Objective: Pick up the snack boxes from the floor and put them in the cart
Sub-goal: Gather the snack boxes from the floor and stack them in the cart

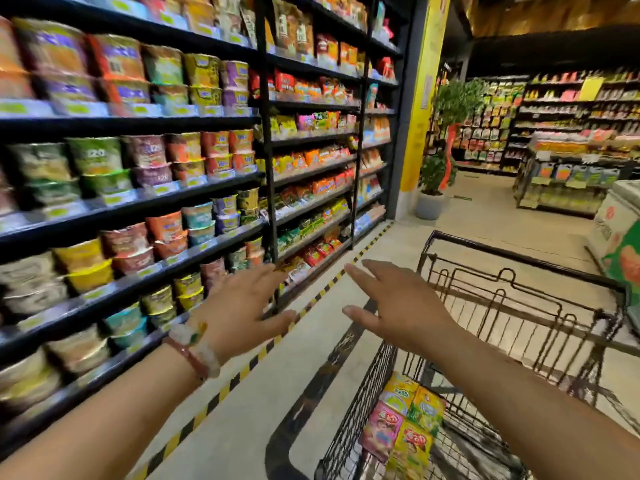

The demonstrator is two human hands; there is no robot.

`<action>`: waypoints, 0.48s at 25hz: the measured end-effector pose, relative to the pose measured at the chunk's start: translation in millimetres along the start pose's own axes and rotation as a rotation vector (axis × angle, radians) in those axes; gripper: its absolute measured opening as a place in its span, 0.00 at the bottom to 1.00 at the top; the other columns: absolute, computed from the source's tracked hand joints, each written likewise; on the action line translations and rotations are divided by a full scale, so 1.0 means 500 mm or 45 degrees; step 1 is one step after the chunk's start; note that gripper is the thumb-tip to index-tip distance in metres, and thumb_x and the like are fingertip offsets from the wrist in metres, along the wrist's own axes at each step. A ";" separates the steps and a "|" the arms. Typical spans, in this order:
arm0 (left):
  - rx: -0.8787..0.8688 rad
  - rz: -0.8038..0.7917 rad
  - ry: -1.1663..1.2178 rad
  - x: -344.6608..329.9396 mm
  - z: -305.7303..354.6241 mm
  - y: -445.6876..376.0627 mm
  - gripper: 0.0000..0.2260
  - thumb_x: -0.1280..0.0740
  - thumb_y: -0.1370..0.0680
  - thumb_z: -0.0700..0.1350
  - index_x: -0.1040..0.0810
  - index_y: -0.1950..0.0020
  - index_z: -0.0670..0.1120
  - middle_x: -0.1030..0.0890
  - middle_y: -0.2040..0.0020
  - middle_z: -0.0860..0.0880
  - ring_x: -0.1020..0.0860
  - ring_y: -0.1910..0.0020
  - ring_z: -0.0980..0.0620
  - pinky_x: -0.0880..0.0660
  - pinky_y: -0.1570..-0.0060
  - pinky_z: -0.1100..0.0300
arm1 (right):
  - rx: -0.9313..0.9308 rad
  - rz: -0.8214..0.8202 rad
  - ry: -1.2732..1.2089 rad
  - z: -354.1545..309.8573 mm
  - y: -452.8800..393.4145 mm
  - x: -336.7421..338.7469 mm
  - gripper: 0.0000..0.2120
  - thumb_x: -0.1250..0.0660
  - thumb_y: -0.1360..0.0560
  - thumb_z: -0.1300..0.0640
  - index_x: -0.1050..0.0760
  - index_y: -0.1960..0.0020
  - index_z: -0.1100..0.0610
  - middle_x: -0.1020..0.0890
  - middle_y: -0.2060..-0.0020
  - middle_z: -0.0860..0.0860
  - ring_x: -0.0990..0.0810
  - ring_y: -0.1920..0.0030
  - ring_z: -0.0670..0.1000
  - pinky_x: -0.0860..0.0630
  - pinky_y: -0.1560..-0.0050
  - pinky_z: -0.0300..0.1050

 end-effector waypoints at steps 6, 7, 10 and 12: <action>0.256 0.046 -0.095 0.084 -0.163 0.204 0.44 0.61 0.38 0.73 0.45 0.24 0.57 0.44 0.23 0.55 0.43 0.26 0.53 0.43 0.29 0.54 | 0.297 0.137 -0.034 -0.249 -0.044 0.055 0.31 0.50 0.21 0.36 0.46 0.23 0.49 0.35 0.28 0.51 0.38 0.29 0.54 0.45 0.31 0.49; 0.307 0.053 -0.092 0.093 -0.194 0.238 0.45 0.62 0.39 0.73 0.45 0.24 0.57 0.43 0.23 0.55 0.43 0.26 0.53 0.43 0.29 0.54 | 0.348 0.142 -0.055 -0.293 -0.053 0.057 0.31 0.52 0.22 0.35 0.45 0.23 0.49 0.35 0.29 0.51 0.38 0.29 0.54 0.46 0.31 0.49; 0.442 0.064 -0.131 0.119 -0.289 0.367 0.45 0.62 0.39 0.73 0.43 0.25 0.56 0.43 0.24 0.54 0.42 0.26 0.52 0.44 0.29 0.54 | 0.512 0.131 -0.124 -0.459 -0.072 0.055 0.35 0.57 0.25 0.32 0.45 0.23 0.48 0.37 0.27 0.51 0.42 0.27 0.54 0.49 0.29 0.50; 0.536 0.067 -0.170 0.146 -0.349 0.467 0.45 0.61 0.38 0.72 0.42 0.25 0.56 0.42 0.24 0.54 0.41 0.26 0.52 0.43 0.30 0.54 | 0.613 0.105 -0.162 -0.578 -0.078 0.049 0.31 0.52 0.22 0.35 0.49 0.23 0.47 0.41 0.25 0.50 0.46 0.26 0.52 0.53 0.27 0.50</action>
Point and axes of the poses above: each hand's wrist, its own y-axis away from the middle knuckle, its own x-axis out of the back of the hand, z = x × y, the point moved 6 cm from there along -y, towards the middle knuckle
